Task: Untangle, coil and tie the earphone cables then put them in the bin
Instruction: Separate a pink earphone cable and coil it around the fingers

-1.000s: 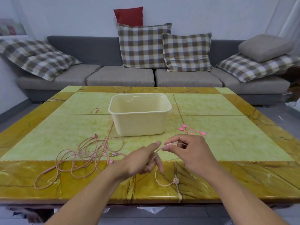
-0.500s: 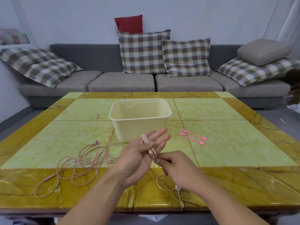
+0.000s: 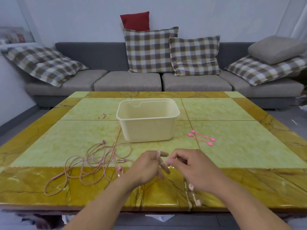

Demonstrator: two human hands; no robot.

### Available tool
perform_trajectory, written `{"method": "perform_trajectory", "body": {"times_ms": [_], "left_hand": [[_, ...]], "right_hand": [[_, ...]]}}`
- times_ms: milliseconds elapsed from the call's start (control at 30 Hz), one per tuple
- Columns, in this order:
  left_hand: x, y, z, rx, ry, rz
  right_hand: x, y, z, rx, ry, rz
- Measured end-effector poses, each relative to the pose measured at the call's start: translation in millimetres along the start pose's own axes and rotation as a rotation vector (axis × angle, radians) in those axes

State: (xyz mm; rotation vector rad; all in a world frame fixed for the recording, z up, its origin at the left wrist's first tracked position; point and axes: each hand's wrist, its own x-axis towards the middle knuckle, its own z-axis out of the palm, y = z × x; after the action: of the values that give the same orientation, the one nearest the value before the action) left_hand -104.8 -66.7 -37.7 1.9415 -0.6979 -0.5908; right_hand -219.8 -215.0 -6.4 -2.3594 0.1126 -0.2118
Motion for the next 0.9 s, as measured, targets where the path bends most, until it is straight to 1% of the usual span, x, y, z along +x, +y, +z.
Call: {"method": "perform_trajectory", "body": {"times_ms": [67, 100, 200, 267, 300, 333, 367, 467, 533, 667, 733, 800, 900], "left_hand": [[-5, 9, -2, -0.024, -0.099, -0.044], [-7, 12, -4, -0.098, -0.156, -0.054], [-9, 21, -6, -0.419, -0.381, -0.052], [-12, 27, -4, -0.630, -0.460, -0.011], [-13, 29, -4, -0.730, -0.460, 0.010], [-14, 31, -3, -0.816, -0.437, 0.035], [-15, 32, -2, -0.886, -0.377, 0.057], [-13, 38, 4, -1.043, -0.152, 0.079], [-11, 39, 5, -1.110, -0.046, 0.099], [-2, 30, -2, -1.164, 0.163, 0.162], [3, 22, -4, -1.087, 0.260, 0.165], [8, 12, -4, -0.902, 0.321, 0.179], [7, 3, 1, -0.573, 0.290, 0.209]], "right_hand": [[1, 1, -9, 0.048, 0.058, 0.013], [2, 3, -11, 0.081, 0.096, 0.017], [5, 9, -10, 0.198, 0.232, 0.008], [8, 11, -7, 0.281, 0.277, 0.025], [10, 11, -5, 0.314, 0.287, 0.045], [12, 11, -3, 0.338, 0.281, 0.072], [12, 11, 0, 0.350, 0.248, 0.105], [11, 10, 13, 0.351, 0.006, 0.167], [9, 7, 19, 0.313, -0.110, 0.171], [9, 7, 21, 0.217, -0.180, 0.144], [8, 8, 21, 0.209, -0.209, 0.135], [5, 10, 21, 0.213, -0.218, 0.130], [3, 9, 18, 0.177, -0.169, 0.105]]}}
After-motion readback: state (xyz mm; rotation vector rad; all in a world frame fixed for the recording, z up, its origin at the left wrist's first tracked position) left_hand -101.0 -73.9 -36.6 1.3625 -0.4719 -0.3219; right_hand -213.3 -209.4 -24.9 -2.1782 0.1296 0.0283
